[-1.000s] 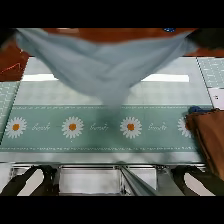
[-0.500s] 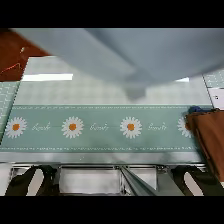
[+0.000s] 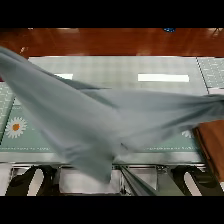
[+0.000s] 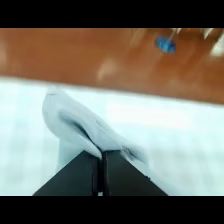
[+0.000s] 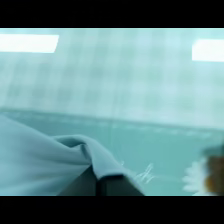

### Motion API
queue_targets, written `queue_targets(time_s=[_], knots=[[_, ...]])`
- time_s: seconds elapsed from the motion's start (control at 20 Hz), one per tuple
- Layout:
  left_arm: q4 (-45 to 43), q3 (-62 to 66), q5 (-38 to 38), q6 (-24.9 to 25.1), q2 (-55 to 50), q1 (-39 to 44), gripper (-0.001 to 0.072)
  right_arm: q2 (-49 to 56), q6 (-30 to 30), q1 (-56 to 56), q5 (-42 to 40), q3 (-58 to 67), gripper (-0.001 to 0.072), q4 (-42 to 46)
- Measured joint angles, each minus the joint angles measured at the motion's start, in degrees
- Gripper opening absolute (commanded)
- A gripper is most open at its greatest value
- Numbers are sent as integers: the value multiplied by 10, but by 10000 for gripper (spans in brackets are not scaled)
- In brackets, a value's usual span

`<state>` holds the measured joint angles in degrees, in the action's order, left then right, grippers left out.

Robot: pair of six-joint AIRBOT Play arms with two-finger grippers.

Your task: Fold the shirts.

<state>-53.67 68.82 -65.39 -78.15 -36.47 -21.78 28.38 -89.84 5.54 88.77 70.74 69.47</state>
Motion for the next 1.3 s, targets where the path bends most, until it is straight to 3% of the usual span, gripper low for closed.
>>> queue_targets(time_s=[0.15, 0.3, 0.6, 0.65, 0.7, 0.85, 1.05, 1.3], knots=[[1, -118, 20, 1, -57, 0, 19, 19, 1, 0, -62, -150, 28, -34], [48, -176, 68, 36, -154, 0, 19, 83, 10, 0, -146, -243, 28, -50], [207, -144, 136, 120, -375, 18, 26, 294, 24, 0, -299, -245, 29, -73], [220, -129, 140, 131, -405, 27, 217, 331, 27, 0, -313, -232, 28, -82], [232, -110, 140, 140, -435, 37, 500, 362, 29, 0, -321, -219, 28, -93], [237, -57, 101, 152, -495, 53, 509, 430, 33, 0, -336, -178, 29, -124], [142, -26, -22, 94, -517, 34, 508, 462, 46, 0, -329, -142, 29, -144], [110, -172, -127, 94, -442, 5, 508, 472, 64, 0, -293, -128, 29, -150]])
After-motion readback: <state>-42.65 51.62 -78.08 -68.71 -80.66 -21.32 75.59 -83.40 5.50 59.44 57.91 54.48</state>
